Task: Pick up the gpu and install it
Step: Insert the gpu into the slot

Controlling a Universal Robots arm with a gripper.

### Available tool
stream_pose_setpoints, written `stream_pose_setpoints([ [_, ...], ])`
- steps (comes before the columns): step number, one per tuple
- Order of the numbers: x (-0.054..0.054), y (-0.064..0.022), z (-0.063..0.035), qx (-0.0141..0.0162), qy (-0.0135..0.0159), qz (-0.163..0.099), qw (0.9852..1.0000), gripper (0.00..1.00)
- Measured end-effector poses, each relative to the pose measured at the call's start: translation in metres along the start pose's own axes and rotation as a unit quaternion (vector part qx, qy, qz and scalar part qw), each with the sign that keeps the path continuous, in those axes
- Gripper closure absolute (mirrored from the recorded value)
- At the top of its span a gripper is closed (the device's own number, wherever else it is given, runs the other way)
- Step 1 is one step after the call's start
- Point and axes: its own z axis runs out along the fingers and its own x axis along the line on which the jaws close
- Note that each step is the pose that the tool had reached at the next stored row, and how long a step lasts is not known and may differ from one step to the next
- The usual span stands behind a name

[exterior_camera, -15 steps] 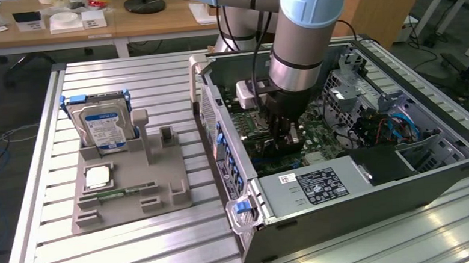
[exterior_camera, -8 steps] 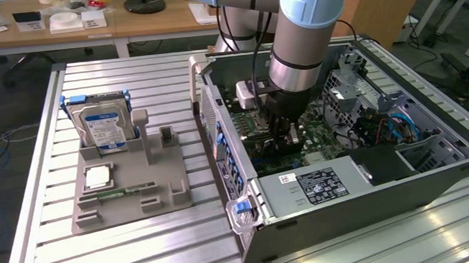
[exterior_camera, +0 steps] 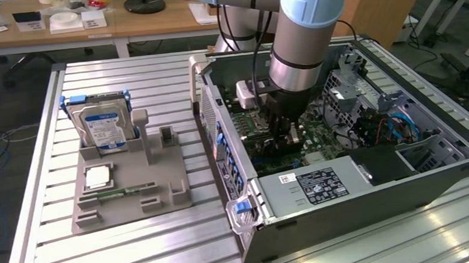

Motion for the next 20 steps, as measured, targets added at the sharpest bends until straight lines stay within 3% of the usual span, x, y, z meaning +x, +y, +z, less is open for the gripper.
stream_pose_setpoints([
  [18,-0.0001,0.0001,0.0025,-0.0004,-0.0002,-0.006,1.0,0.74],
  [20,-0.0005,0.0001,0.0042,0.0005,-0.0022,-0.006,1.0,0.74],
])
